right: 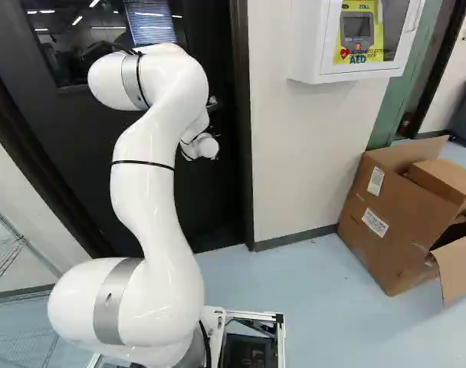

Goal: Open the door and move inside

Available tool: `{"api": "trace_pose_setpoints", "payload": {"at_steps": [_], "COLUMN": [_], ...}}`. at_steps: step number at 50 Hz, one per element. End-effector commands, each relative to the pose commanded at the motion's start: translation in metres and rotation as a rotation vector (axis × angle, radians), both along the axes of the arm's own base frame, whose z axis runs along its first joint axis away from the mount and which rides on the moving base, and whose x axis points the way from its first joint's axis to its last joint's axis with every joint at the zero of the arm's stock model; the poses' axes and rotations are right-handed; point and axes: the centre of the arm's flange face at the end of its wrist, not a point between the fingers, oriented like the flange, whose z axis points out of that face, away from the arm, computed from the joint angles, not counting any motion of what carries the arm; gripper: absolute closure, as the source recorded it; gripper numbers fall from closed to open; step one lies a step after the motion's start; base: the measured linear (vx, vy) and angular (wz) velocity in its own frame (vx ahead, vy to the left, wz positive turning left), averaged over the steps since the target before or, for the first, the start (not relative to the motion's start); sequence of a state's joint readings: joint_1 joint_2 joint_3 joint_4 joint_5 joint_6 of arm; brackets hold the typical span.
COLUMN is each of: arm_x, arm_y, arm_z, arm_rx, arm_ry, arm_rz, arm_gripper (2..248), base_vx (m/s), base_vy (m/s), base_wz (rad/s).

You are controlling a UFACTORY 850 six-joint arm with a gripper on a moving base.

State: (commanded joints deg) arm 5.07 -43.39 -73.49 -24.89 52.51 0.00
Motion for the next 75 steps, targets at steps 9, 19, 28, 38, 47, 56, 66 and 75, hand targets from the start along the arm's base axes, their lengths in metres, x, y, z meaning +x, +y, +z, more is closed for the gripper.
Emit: {"api": "trace_pose_setpoints", "payload": {"at_steps": [9,19,28,38,47,56,66,75], "arm_x": [-0.016,-0.034,-0.049,-0.062,-0.072,-0.081,-0.087,-0.09], "arm_y": [0.003,0.007,0.013,0.025,0.037,0.05,0.064,0.078], "arm_z": [0.004,0.007,0.01,0.013,0.014,0.015,0.016,0.016], "arm_rx": [0.009,0.021,0.03,0.036,0.041,0.045,0.05,0.056], "arm_ry": [0.017,0.035,0.049,0.06,0.067,0.073,0.077,0.078], "arm_rz": [-0.01,-0.024,-0.029,-0.022,-0.011,0.001,0.015,0.028], "arm_gripper": [3,3,3,3,3,3,3,3], "base_vx": [0.0,0.0,0.0,0.0,0.0,0.0,0.0,0.0], "base_vy": [0.0,0.0,0.0,0.0,0.0,0.0,0.0,0.0], "base_wz": [0.0,0.0,0.0,0.0,0.0,0.0,0.0,0.0]}}
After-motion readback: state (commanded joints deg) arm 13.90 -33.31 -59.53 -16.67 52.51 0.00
